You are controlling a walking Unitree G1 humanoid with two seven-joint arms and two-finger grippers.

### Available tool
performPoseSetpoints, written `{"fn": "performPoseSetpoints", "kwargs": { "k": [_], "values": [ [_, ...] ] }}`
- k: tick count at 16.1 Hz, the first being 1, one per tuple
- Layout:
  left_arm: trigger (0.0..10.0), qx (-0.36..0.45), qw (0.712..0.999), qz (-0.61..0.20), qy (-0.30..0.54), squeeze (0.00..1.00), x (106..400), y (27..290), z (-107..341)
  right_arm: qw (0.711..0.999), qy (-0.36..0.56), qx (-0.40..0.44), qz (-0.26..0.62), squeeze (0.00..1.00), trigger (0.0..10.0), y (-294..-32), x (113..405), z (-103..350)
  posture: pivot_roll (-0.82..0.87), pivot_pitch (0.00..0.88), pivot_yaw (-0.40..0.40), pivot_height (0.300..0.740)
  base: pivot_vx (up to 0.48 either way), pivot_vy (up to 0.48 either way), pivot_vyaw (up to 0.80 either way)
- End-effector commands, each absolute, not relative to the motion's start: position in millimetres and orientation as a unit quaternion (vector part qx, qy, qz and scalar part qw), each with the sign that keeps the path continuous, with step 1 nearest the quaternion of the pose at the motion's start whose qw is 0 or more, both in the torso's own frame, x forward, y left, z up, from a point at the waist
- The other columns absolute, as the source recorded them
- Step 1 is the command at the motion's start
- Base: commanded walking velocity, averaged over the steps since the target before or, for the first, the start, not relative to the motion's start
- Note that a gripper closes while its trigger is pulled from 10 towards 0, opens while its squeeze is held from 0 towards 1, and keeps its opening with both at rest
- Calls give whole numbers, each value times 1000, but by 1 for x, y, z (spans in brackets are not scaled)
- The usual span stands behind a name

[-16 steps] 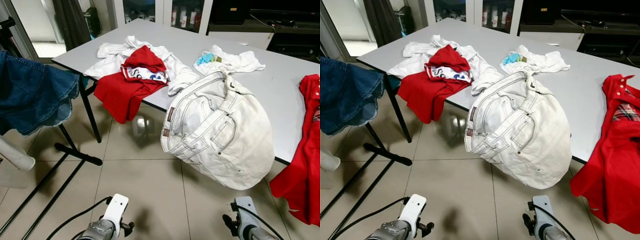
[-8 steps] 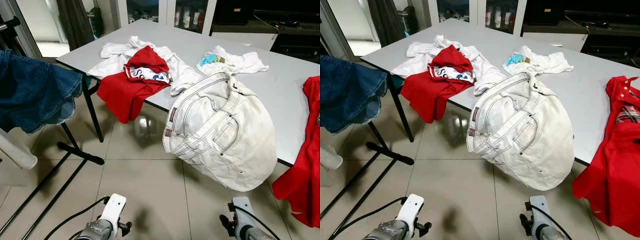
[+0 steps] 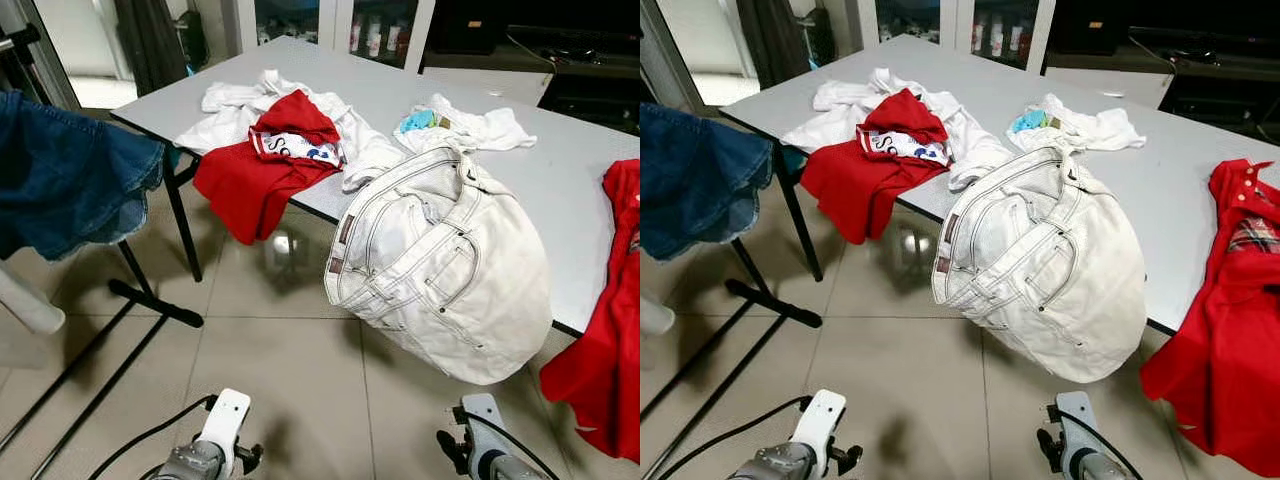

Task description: Hang hanger

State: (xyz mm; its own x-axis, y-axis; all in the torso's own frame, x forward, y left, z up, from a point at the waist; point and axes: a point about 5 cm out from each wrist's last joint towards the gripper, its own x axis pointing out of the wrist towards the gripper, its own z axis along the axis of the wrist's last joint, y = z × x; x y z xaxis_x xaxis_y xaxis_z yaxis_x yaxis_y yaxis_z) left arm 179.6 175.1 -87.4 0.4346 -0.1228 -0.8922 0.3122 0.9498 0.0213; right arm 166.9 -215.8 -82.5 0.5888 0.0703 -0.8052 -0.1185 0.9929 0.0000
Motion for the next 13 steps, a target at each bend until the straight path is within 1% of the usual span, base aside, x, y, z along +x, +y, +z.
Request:
{"fn": "performPoseSetpoints", "kwargs": {
  "k": [1, 6, 13],
  "values": [
    [10000, 87, 842, -126, 518, 0, 176, 174, -89, 888, 455, -33, 54, 0, 10000, -221, 168, -81, -51, 0, -48, 740, 0, 0, 0],
    [10000, 79, 843, -128, 517, 0, 176, 168, -90, 888, 455, -40, 55, 0, 10000, -226, 168, -80, -56, 0, -60, 740, 0, 0, 0],
    [10000, 85, 843, -131, 515, 0, 178, 168, -89, 887, 458, -33, 51, 0, 10000, -223, 164, -83, -75, 0, -37, 740, 0, 0, 0]
  ]
}}
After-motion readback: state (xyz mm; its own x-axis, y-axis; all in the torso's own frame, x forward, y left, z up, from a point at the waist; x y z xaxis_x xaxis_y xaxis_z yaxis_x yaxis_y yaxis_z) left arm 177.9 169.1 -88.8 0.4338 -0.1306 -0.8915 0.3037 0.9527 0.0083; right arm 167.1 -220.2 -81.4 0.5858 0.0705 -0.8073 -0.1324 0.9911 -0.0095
